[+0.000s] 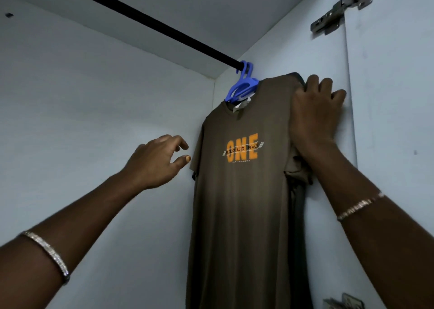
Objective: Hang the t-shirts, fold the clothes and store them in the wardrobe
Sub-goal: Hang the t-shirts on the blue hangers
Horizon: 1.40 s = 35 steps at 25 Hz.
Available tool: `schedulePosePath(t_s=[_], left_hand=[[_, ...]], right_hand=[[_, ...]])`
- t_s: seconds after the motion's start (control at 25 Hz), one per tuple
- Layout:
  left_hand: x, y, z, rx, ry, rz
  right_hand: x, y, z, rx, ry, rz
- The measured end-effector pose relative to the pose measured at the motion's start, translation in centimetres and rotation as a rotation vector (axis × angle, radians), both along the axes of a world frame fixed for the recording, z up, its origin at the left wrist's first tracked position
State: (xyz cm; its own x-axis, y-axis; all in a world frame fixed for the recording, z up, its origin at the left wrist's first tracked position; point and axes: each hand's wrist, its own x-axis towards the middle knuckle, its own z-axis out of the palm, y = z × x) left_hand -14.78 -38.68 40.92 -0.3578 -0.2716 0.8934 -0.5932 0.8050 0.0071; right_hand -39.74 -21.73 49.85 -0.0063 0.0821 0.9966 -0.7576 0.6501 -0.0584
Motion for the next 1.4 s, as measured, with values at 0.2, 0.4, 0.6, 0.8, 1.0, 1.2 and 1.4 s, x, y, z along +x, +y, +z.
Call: schedulePosePath(t_s=[0.2, 0.4, 0.6, 0.8, 1.0, 1.2, 1.4], left_hand=[[-2.2, 1.3, -3.5, 0.036, 0.033, -0.193], [-5.1, 5.9, -6.6, 0.092, 0.169, -0.452], [-7.0, 13.6, -10.1, 0.163, 0.202, -0.645], [-8.7, 21.9, -12.8, 0.220, 0.163, -0.731], [-9.5, 31.5, -16.6, 0.355, 0.144, -0.813], [-9.3, 41.4, -20.1, 0.384, 0.070, -0.892], [-9.5, 50.6, -22.4, 0.487, 0.045, -1.003]], right_hand=[[-0.8, 3.4, -9.2, 0.008, 0.029, 0.316], [0.0, 6.2, -14.8, 0.105, -0.062, 0.542], [1.7, 12.4, -18.9, 0.196, -0.245, 0.741], [2.2, 21.2, -21.9, 0.217, -0.347, 0.737], [3.0, 32.2, -24.6, 0.208, -0.423, 0.677], [4.7, 42.6, -27.7, 0.174, -0.461, 0.599], [6.1, 52.4, -30.8, 0.178, -0.523, 0.513]])
